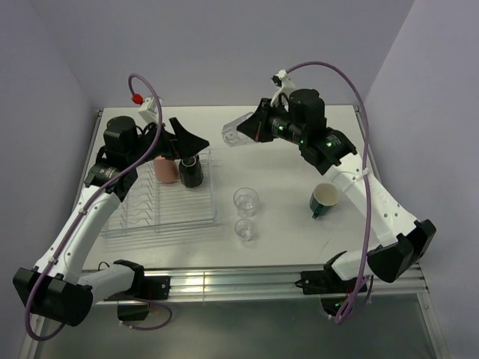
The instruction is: Load the cups into the dish rack
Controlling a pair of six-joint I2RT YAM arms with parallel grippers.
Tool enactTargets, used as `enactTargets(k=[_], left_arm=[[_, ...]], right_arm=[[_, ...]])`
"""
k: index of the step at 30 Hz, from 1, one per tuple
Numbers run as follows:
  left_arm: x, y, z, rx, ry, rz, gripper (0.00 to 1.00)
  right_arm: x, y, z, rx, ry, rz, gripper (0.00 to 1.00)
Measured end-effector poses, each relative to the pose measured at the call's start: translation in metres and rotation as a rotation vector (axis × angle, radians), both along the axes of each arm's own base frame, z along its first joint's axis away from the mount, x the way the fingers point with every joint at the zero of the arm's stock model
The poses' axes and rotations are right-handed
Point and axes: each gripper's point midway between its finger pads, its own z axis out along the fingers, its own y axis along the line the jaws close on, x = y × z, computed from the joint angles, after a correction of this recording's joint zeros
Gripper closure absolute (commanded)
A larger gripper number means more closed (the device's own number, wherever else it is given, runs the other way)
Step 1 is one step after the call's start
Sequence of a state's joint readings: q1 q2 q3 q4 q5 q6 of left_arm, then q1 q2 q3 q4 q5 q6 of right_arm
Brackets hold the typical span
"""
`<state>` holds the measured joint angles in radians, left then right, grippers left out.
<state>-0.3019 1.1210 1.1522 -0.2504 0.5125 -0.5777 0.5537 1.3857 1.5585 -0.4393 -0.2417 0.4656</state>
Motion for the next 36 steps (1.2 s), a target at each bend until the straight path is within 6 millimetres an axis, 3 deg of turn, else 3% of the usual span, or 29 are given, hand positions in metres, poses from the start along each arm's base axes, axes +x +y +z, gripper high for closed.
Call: enactTargets(k=[2,7,10,17,24,31,36], left_arm=[[-0.004,-0.008,0.005,-0.041,-0.020,-0.057,0.01],[-0.015,-0.025,0.017,-0.140,-0.094,-0.192,0.01],[-0.014,-0.031,0.016,-0.160,-0.100,-0.237,0.01],[-0.008,-0.036,-0.003,-0.153,-0.055,-0.263,0.01],[-0.010,-0.038,0.001,-0.157,-0.077,-0.287,0.01],[-0.022,-0.048,0.000,-0.149,-0.086,-0.347,0.01],[-0.025,-0.051,-0.002,-0.148,-0.086,-0.358,0.03]], right_arm=[[-0.010,0.014,-0.007,0.073,0.038,0.082,1.00],[-0.024,0.038,-0.049,0.161,0.206,0.209,1.00],[-0.032,0.043,-0.056,0.220,0.265,0.258,1.00],[-0.036,0.044,-0.029,0.369,0.250,0.345,1.00],[-0.043,0.043,-0.017,0.457,0.274,0.407,1.00],[-0.053,0.045,0.008,0.560,0.253,0.488,1.00],[-0.052,0.045,0.010,0.609,0.271,0.519,1.00]])
